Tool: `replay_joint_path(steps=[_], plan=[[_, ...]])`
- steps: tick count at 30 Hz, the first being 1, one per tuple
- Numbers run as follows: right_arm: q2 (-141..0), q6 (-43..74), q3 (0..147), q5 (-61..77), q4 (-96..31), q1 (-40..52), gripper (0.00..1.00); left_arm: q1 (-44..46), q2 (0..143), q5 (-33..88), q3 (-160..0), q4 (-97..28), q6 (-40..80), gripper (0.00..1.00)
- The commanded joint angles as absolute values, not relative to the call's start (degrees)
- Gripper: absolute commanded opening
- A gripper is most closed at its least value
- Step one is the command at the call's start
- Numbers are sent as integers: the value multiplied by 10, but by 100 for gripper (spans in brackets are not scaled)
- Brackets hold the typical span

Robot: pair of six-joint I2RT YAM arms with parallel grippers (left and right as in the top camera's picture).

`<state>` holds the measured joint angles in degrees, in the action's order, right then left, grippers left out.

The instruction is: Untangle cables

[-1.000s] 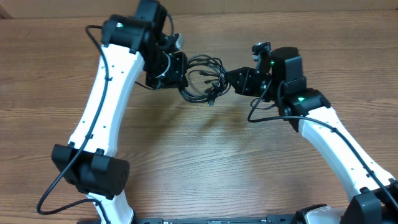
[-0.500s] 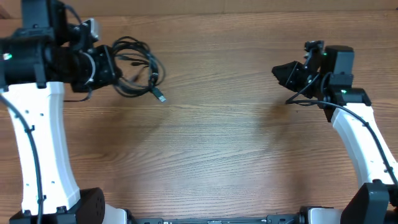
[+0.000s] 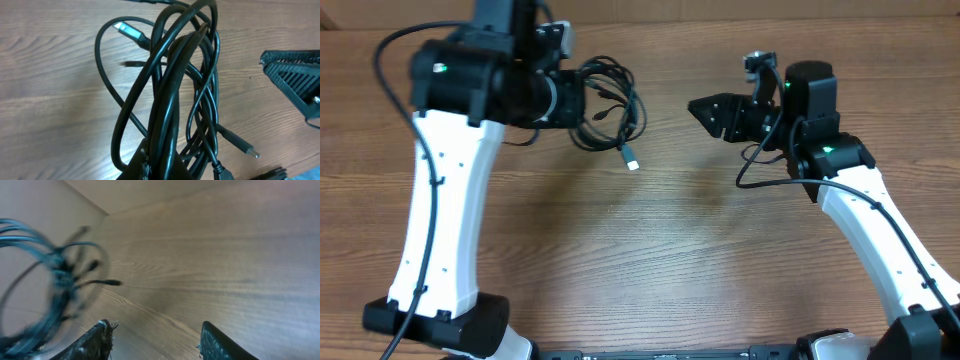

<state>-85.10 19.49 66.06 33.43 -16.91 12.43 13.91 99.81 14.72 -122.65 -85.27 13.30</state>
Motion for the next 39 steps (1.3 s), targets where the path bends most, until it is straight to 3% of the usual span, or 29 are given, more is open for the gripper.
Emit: replay_joint_path(steps=[1, 10, 11, 14, 19, 21, 24, 39], plan=[[-832, 161, 683, 278, -166, 148, 58, 185, 1012, 131, -1234, -837, 129, 4], [-833, 145, 683, 249, -188, 157, 56, 264, 1049, 121, -1234, -838, 129, 4], [-833, 144, 683, 249, -189, 157, 53, 269, 1052, 115, -1234, -838, 129, 4], [-833, 144, 683, 249, -192, 157, 29, 275, 1053, 105, -1234, -839, 133, 4], [-833, 130, 683, 249, -203, 157, 25, 274, 1053, 104, -1234, -839, 134, 4], [-833, 130, 683, 249, -205, 157, 25, 274, 1053, 105, -1234, -840, 134, 4], [-833, 130, 683, 249, -210, 157, 37, 274, 1053, 105, -1234, -841, 140, 4], [-841, 135, 683, 251, -224, 183, 38, 274, 1053, 106, -1234, -840, 140, 4]])
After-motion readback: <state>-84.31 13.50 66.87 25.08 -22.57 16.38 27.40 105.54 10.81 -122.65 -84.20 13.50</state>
